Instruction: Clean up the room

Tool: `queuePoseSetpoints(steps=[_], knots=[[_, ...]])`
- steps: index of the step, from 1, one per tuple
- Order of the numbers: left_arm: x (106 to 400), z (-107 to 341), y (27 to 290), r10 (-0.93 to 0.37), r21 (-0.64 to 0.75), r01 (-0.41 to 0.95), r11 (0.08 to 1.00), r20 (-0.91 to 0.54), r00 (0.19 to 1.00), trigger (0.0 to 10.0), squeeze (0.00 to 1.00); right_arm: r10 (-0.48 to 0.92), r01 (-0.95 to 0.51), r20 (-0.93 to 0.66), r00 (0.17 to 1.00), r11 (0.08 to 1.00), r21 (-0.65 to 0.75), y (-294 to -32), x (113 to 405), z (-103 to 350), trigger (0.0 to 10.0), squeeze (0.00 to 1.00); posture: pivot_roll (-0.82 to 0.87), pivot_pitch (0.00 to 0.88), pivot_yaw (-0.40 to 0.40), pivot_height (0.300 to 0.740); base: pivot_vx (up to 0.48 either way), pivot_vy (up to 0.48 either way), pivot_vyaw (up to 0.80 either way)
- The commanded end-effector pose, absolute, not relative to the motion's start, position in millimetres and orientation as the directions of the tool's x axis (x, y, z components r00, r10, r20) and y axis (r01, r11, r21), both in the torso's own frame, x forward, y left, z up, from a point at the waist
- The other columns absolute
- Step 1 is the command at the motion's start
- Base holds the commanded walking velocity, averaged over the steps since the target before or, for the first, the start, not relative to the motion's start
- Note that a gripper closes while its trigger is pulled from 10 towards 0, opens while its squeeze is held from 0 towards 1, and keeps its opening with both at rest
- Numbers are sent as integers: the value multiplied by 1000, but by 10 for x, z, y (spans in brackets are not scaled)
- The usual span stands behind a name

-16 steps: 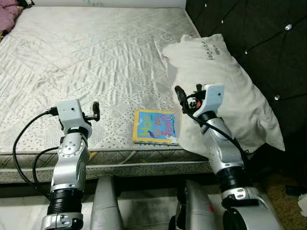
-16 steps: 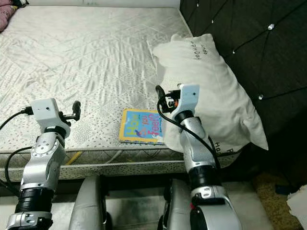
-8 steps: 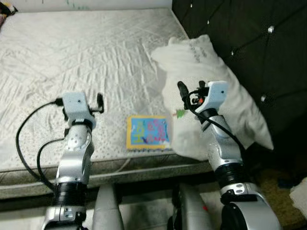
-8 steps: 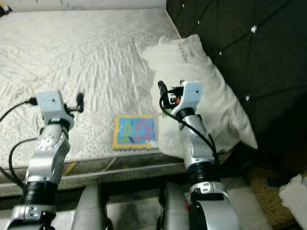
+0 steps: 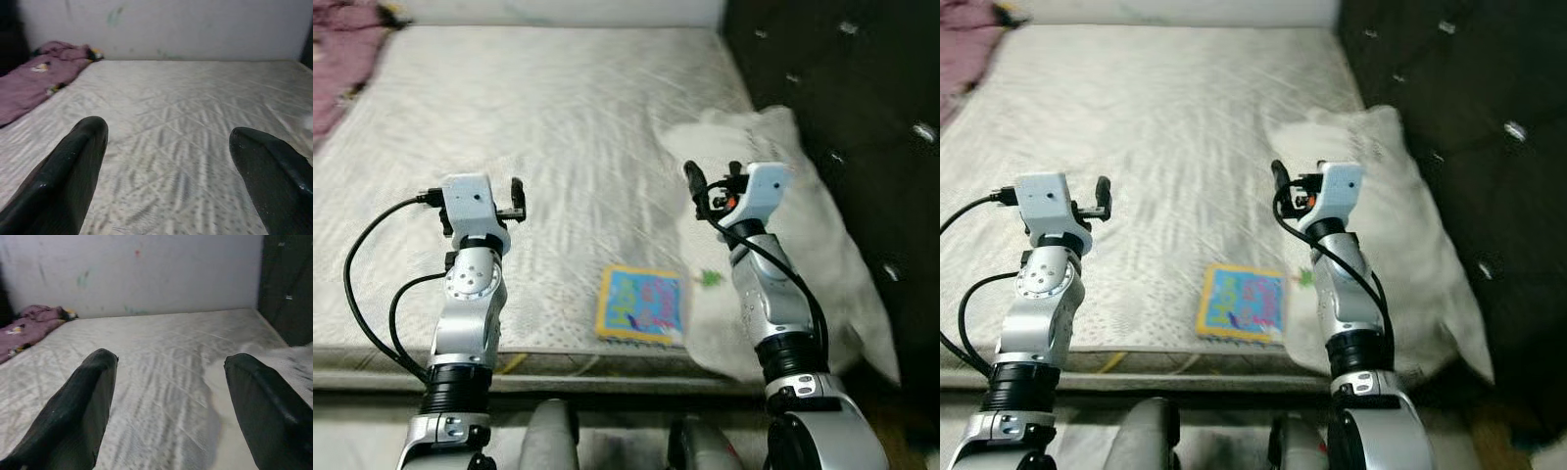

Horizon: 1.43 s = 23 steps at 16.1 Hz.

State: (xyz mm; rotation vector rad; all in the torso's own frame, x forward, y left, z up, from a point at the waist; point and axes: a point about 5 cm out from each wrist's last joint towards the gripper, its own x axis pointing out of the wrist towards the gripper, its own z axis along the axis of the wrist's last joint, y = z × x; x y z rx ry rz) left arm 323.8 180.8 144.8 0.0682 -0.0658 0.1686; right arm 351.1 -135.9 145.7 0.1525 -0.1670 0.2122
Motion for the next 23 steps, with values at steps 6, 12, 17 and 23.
queuePoseSetpoints(steps=[6, 12, 17, 23], knots=[[3239, 1432, 1820, 176, 76, -181, 981, 64, 982, 10000, 0, 192, -221, 197, 961, 966, 136, -1350, 3509, 1491, 10000, 0, 47, 0, 0, 692, 0, 0, 0], [3239, 1432, 1820, 176, 76, -181, 981, 64, 982, 10000, 0, 192, -221, 197, 961, 966, 136, -1350, 3509, 1491, 10000, 0, 47, 0, 0, 692, 0, 0, 0], [3297, 1429, 1646, 76, 29, -79, 996, 71, 995, 10000, 0, 73, -88, 186, 980, 994, 71, -1556, 3469, 1433, 10000, 0, 21, 0, 11, 736, 0, 0, 0], [3303, 1413, 1644, 71, 12, -72, 997, 74, 995, 10000, 0, 58, -70, 188, 981, 996, 61, -1566, 3474, 1436, 10000, 0, 20, 0, 10, 740, 0, 0, 0]])
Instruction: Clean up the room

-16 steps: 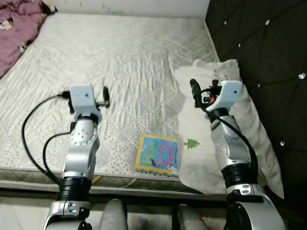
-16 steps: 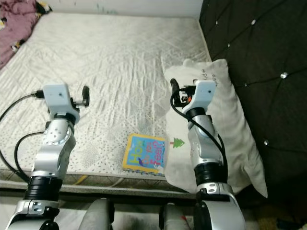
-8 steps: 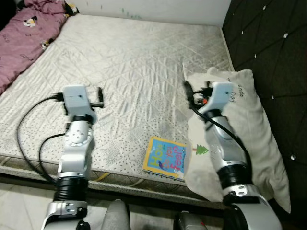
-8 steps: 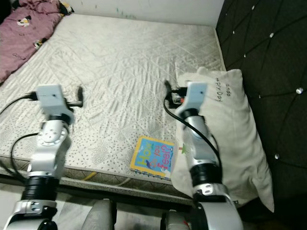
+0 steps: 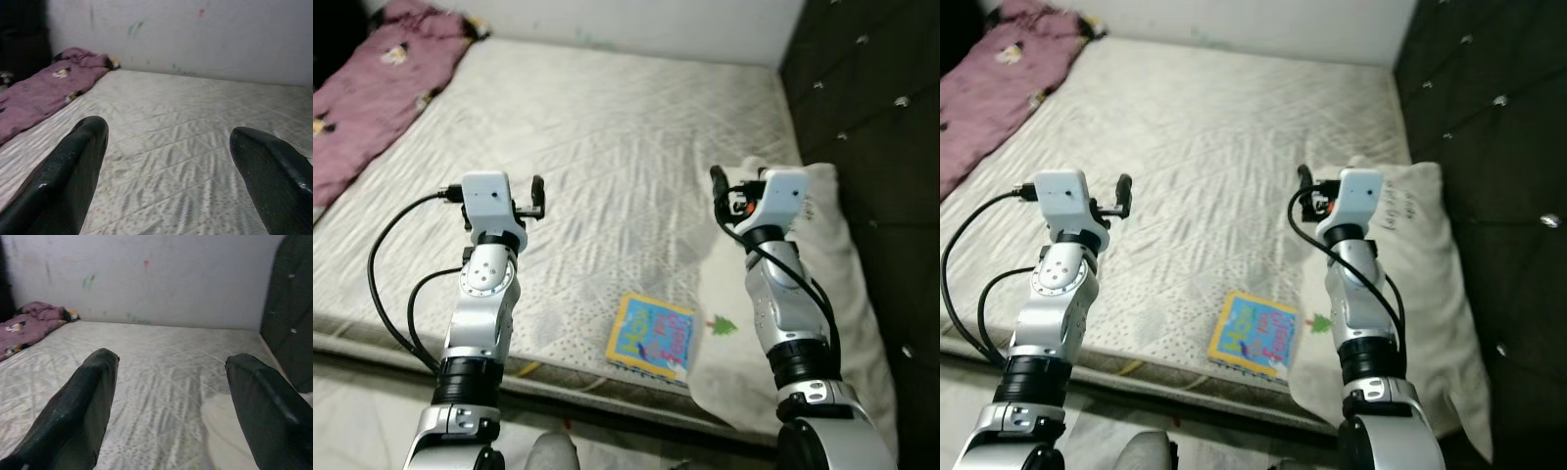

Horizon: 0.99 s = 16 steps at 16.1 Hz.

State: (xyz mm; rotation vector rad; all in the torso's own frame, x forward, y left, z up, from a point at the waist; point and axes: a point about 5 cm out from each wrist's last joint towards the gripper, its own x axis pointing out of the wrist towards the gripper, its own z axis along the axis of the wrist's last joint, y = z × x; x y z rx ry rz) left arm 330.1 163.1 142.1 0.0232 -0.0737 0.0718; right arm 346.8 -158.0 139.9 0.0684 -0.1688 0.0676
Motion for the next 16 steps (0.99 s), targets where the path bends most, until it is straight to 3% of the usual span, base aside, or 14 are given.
queuePoseSetpoints(steps=[1, 6, 10, 16], knots=[[3306, 1408, 1643, 69, 2, -70, 998, 71, 995, 10000, 0, 57, -69, 187, 981, 996, 60, -1569, 3473, 1433, 10000, 0, 20, 0, 10, 740, 0, 0, 0], [3323, 1426, 1618, 52, -29, -50, 998, 78, 996, 10000, 0, 46, -60, 166, 985, 995, 78, -1583, 3475, 1401, 10000, 0, 14, 0, 12, 740, 0, 352, 0], [3338, 1426, 1597, 52, -55, -48, 997, 75, 996, 10000, 0, 56, -67, 155, 986, 995, 67, -1577, 3483, 1388, 10000, 0, 10, 0, 8, 740, 0, 480, -741], [3344, 1411, 1606, 69, -84, -64, 994, 69, 995, 10000, 0, 82, -89, 146, 986, 995, 48, -1562, 3487, 1375, 10000, 0, 9, 0, -2, 740, 0, 480, 0]])
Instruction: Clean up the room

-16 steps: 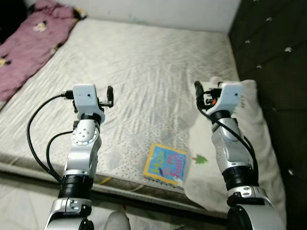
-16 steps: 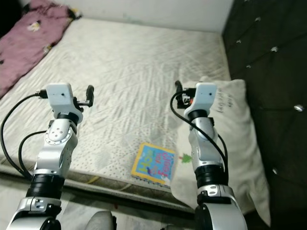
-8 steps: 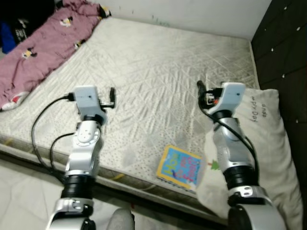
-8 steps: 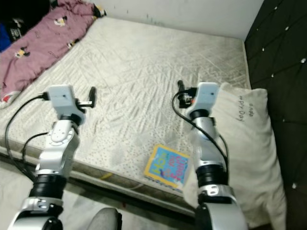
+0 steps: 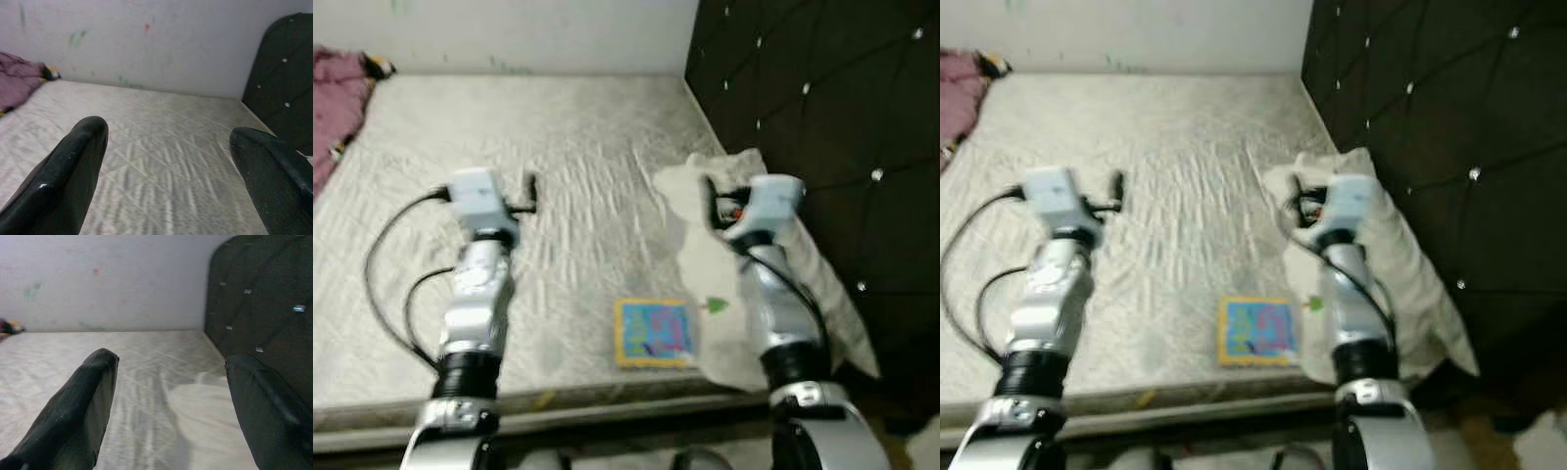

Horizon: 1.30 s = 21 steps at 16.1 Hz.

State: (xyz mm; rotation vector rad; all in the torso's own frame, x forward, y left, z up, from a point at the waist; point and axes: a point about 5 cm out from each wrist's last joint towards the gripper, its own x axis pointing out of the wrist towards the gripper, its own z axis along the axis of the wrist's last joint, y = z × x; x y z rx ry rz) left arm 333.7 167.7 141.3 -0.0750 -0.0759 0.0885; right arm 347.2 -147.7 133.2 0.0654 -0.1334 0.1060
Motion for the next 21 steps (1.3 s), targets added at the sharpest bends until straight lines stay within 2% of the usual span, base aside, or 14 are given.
queuePoseSetpoints(steps=[1, 21], knots=[[3344, 1408, 1598, 71, -89, -65, 994, 69, 995, 10000, 0, 84, -92, 145, 986, 995, 47, -1570, 3491, 1374, 10000, 0, 9, 0, -4, 740, 0, 480, 0], [3336, 1375, 1588, 79, -122, -72, 990, 55, 995, 10000, 0, 127, -131, 112, 986, 991, 30, -1530, 3487, 1314, 10000, 0, 8, 0, -11, 740, 0, 480, 0]])
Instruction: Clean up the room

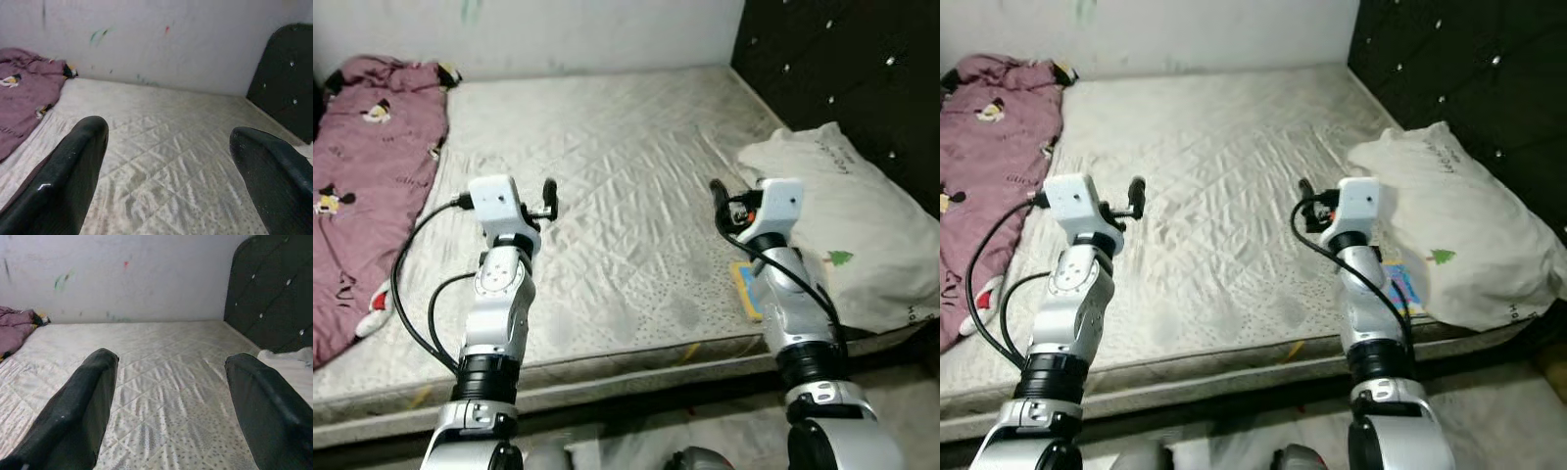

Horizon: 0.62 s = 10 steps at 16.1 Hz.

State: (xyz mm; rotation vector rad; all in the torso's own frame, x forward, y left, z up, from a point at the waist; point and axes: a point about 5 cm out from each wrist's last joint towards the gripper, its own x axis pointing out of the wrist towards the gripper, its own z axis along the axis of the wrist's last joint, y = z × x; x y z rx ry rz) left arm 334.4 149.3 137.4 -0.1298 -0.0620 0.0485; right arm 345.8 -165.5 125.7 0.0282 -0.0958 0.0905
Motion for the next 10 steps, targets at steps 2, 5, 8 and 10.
queuePoseSetpoints(steps=[2, 5, 8, 10], knots=[[3336, 1374, 1586, 77, -125, -70, 990, 55, 996, 10000, 0, 132, -135, 106, 986, 990, 28, -1526, 3489, 1306, 10000, 0, 8, 0, -11, 740, 0, 480, 0], [3336, 1371, 1577, 76, -128, -69, 989, 52, 996, 10000, 0, 133, -136, 99, 986, 990, 27, -1531, 3489, 1296, 10000, 0, 5, 0, -11, 740, 0, 480, 0], [3336, 1369, 1581, 79, -133, -72, 989, 50, 996, 10000, 0, 136, -139, 97, 986, 990, 21, -1530, 3491, 1296, 10000, 0, 5, 0, -13, 740, 0, 480, 0], [3334, 1365, 1585, 81, -135, -74, 988, 48, 996, 10000, 0, 138, -141, 96, 986, 990, 19, -1527, 3491, 1294, 10000, 0, 5, 0, -13, 740, 0, 480, 0]])
